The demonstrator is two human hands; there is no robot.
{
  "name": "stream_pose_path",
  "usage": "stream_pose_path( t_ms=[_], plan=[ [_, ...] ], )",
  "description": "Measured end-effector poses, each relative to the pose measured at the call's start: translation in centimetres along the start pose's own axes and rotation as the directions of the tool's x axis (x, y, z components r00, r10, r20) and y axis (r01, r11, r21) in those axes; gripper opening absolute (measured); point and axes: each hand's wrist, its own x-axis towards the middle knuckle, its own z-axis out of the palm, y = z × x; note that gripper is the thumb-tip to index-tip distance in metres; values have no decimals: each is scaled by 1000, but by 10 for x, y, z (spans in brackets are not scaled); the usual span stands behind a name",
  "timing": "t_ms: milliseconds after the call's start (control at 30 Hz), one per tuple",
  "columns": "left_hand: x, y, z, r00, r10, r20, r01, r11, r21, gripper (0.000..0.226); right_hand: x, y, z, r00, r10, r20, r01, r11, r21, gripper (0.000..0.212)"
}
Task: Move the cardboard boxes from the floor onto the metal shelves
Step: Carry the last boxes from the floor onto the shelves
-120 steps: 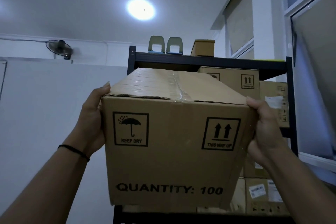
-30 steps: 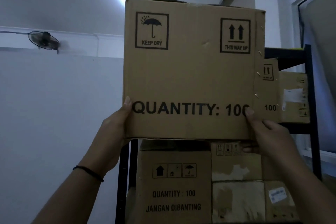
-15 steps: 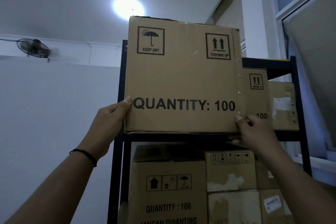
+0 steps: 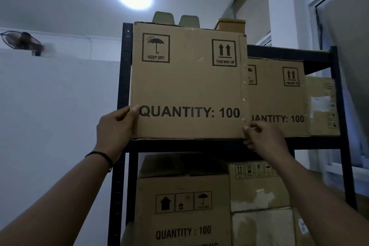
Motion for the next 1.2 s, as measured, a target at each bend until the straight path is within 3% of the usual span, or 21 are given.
stream_pose_path(
  t_ms=[100,200,300,467,667,867,1200],
  plan=[
    [7,-18,16,997,59,-41,-55,995,88,23,20,19,10,999,-28,31,28,999,16,18],
    [15,-32,28,994,78,-81,-65,987,150,29,38,35,18,994,-80,74,81,997,-3,9],
    [23,-47,38,986,80,-143,-48,976,212,44,57,50,24,984,-126,129,134,990,-49,21],
    [16,-64,47,989,109,-103,-85,973,216,30,78,67,34,965,-189,180,197,980,-28,30],
    [5,-80,55,978,149,-143,-105,955,277,24,88,85,43,963,-220,157,223,975,3,48],
    [17,-91,48,989,127,-77,-101,952,288,33,90,93,54,962,-232,142,233,972,10,31],
    [30,-111,48,998,52,-22,-43,953,299,42,97,93,64,971,-235,29,237,970,-52,38]
  ],
)
